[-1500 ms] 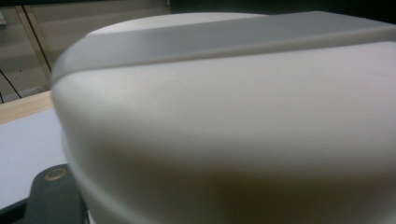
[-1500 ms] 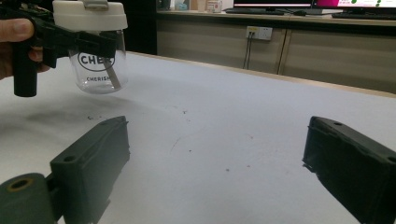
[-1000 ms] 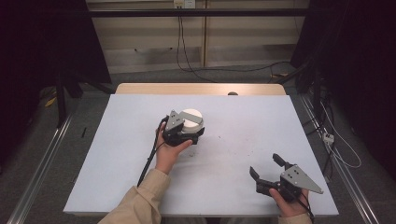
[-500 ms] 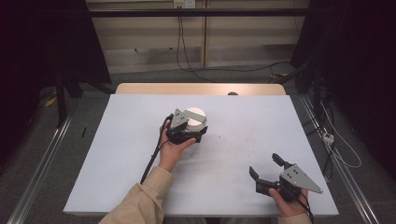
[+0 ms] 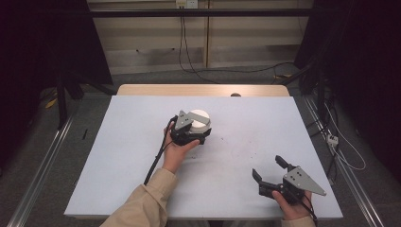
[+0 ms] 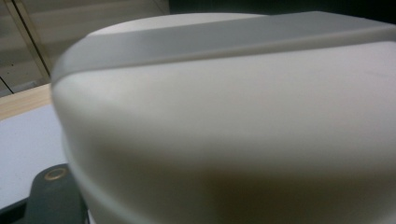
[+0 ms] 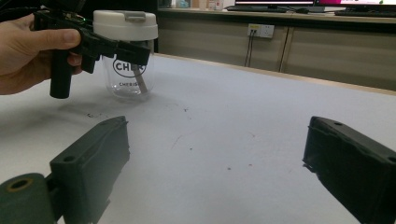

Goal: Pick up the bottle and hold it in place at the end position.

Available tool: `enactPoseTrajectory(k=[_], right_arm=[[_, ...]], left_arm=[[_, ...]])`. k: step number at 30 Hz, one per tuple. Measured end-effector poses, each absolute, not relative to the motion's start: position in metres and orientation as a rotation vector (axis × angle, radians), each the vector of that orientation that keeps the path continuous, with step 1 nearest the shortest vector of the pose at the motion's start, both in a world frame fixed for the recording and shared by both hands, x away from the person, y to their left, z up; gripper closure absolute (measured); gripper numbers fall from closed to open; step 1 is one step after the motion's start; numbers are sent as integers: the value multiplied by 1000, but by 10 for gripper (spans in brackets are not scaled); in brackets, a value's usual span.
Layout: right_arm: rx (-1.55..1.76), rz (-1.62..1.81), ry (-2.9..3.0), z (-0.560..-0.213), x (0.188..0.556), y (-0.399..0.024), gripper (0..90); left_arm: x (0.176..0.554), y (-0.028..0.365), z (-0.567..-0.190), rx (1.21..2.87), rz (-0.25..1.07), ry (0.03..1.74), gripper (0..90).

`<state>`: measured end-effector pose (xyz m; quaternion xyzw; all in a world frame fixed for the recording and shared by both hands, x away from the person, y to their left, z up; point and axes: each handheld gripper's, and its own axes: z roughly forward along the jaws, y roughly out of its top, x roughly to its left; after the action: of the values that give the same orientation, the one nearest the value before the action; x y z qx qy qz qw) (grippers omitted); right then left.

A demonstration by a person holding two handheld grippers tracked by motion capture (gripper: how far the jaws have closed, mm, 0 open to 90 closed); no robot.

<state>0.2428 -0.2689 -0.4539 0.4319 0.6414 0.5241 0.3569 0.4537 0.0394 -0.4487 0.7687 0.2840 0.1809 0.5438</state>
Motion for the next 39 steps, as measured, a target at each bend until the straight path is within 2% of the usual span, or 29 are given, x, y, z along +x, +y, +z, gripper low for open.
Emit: enactPoseTrajectory(k=[25, 39], right_arm=[[1119, 1358, 1671, -456, 245, -264, 62], [1105, 1384, 1720, -451, 261, -253, 62]], left_arm=[[454, 39, -456, 1848, 445, 618, 183], [452, 45, -459, 1825, 432, 617, 184]])
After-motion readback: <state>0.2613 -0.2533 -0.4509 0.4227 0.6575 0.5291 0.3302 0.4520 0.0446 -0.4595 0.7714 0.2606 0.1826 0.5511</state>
